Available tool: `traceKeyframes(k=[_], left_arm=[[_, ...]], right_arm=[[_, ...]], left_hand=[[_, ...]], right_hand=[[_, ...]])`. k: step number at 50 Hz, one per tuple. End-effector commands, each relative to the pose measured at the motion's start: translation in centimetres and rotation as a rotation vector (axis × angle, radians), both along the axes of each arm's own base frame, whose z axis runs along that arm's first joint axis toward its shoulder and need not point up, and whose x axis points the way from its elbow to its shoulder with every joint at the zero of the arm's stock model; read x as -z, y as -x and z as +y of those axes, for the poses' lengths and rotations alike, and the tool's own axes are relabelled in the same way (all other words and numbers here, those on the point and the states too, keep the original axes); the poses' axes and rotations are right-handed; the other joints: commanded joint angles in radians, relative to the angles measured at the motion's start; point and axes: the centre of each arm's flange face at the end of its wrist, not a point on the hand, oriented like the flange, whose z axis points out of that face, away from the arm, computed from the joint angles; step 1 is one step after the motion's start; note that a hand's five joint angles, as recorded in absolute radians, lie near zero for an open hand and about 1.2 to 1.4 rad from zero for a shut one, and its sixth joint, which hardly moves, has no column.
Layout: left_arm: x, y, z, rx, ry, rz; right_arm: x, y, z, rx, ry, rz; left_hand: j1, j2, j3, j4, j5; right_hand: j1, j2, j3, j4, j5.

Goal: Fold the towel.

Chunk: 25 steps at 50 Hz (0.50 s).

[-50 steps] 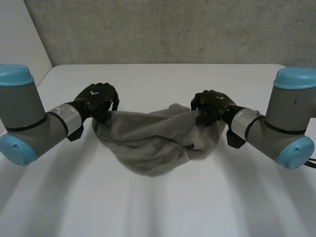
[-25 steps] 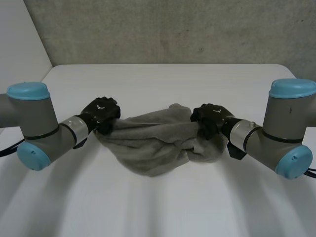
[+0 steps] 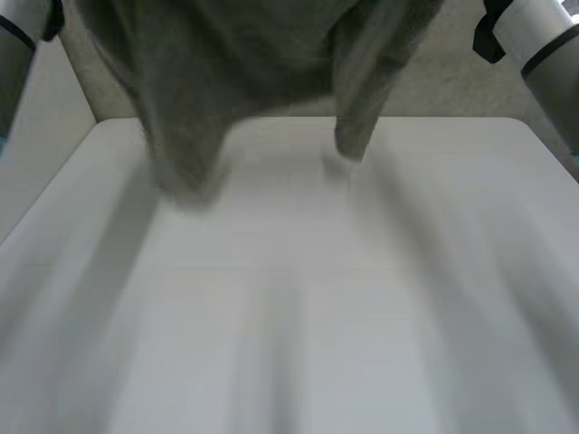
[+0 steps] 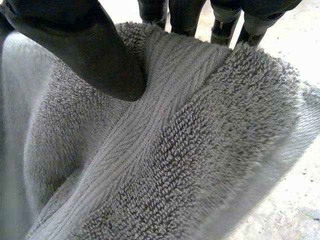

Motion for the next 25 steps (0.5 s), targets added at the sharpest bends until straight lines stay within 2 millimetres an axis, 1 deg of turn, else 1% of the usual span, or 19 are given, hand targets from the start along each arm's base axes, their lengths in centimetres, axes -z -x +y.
traceKeyframes(k=[1,2,3,4,5,6,7,8,9,10,11,12,13,14,15,17,18,20,25], left_arm=[[5.8,0.0,1.8,0.088,-0.143,-0.047],[5.8,0.0,1.8,0.088,-0.144,-0.047],[8.4,0.0,2.0,0.102,-0.214,-0.081],[11.0,-0.1,2.4,0.114,-0.280,-0.119],[11.0,-0.1,2.4,0.114,-0.281,-0.119],[13.7,-0.1,3.0,0.122,-0.343,-0.164],[16.5,-0.1,3.6,0.126,-0.404,-0.216],[16.5,-0.1,3.6,0.126,-0.404,-0.217],[19.3,-0.2,4.2,0.125,-0.458,-0.278],[19.3,-0.2,4.2,0.125,-0.458,-0.279],[21.8,-0.2,4.8,0.122,-0.502,-0.348],[24.2,-0.4,5.4,0.112,-0.536,-0.420],[24.2,-0.4,5.4,0.112,-0.536,-0.420],[26.2,-0.5,5.8,0.101,-0.560,-0.490],[27.8,-0.6,6.1,0.089,-0.579,-0.555],[29.4,-0.7,6.4,0.083,-0.590,-0.614],[29.4,-0.7,6.4,0.083,-0.590,-0.615],[31.2,-0.9,6.5,0.062,-0.594,-0.700],[32.1,-1.4,6.1,-0.006,-0.608,-0.733]], right_arm=[[5.2,0.6,2.0,-0.023,-0.049,0.176],[7.0,0.6,2.8,-0.030,-0.056,0.242],[9.0,0.8,3.5,-0.026,-0.063,0.310],[9.1,0.8,3.5,-0.026,-0.063,0.311],[11.0,0.9,4.2,-0.022,-0.074,0.378],[11.0,0.9,4.2,-0.022,-0.074,0.379],[13.1,1.2,4.9,-0.015,-0.090,0.441],[15.0,1.7,5.5,0.000,-0.104,0.498],[15.1,1.7,5.5,0.000,-0.104,0.499],[16.8,2.2,5.9,0.010,-0.123,0.547],[18.2,2.8,6.3,0.024,-0.141,0.591],[18.2,2.8,6.3,0.024,-0.141,0.591],[19.3,3.4,6.5,0.039,-0.166,0.624],[20.5,4.0,6.6,0.049,-0.200,0.647],[20.5,4.0,6.6,0.049,-0.200,0.647],[21.3,4.4,6.7,0.055,-0.233,0.659],[22.1,4.8,6.7,0.058,-0.268,0.669],[22.6,4.9,6.7,0.062,-0.293,0.677],[22.9,5.5,6.3,0.089,-0.334,0.687]], left_hand=[[0.094,0.051,-0.058,-0.066,0.070],[0.094,0.051,-0.058,-0.066,0.070],[0.094,0.051,-0.058,-0.066,0.070],[0.094,0.051,-0.058,-0.066,0.070],[0.094,0.051,-0.058,-0.066,0.070],[0.094,0.051,-0.058,-0.066,0.070],[0.094,0.051,-0.058,-0.066,0.070],[0.094,0.051,-0.058,-0.066,0.070],[0.094,0.051,-0.058,-0.066,0.070],[0.094,0.051,-0.058,-0.066,0.070],[0.094,0.051,-0.058,-0.066,0.070],[0.094,0.051,-0.058,-0.066,0.070],[0.094,0.051,-0.058,-0.066,0.070],[0.094,0.051,-0.058,-0.066,0.070],[0.094,0.051,-0.058,-0.066,0.070],[0.074,0.031,-0.058,-0.066,0.050],[0.074,0.031,-0.058,-0.066,0.050],[-0.247,-0.291,-0.058,-0.066,-0.272],[-0.342,-0.386,-0.058,-0.066,-0.366]], right_hand=[[0.086,0.101,-0.053,-0.076,0.065],[0.086,0.101,-0.053,-0.076,0.065],[0.086,0.101,-0.053,-0.076,0.065],[0.086,0.101,-0.053,-0.076,0.065],[0.086,0.101,-0.053,-0.076,0.065],[0.086,0.101,-0.053,-0.076,0.065],[0.086,0.101,-0.053,-0.076,0.065],[0.086,0.101,-0.053,-0.076,0.065],[0.086,0.101,-0.053,-0.076,0.065],[0.086,0.101,-0.053,-0.076,0.065],[0.086,0.101,-0.053,-0.076,0.065],[0.086,0.101,-0.053,-0.076,0.065],[0.086,0.101,-0.053,-0.076,0.065],[0.086,0.101,-0.053,-0.076,0.065],[0.086,0.101,-0.053,-0.076,0.065],[0.086,0.101,-0.053,-0.076,0.065],[0.086,0.101,-0.053,-0.076,0.065],[0.086,0.101,-0.053,-0.076,0.065],[0.086,0.101,-0.053,-0.076,0.065]])
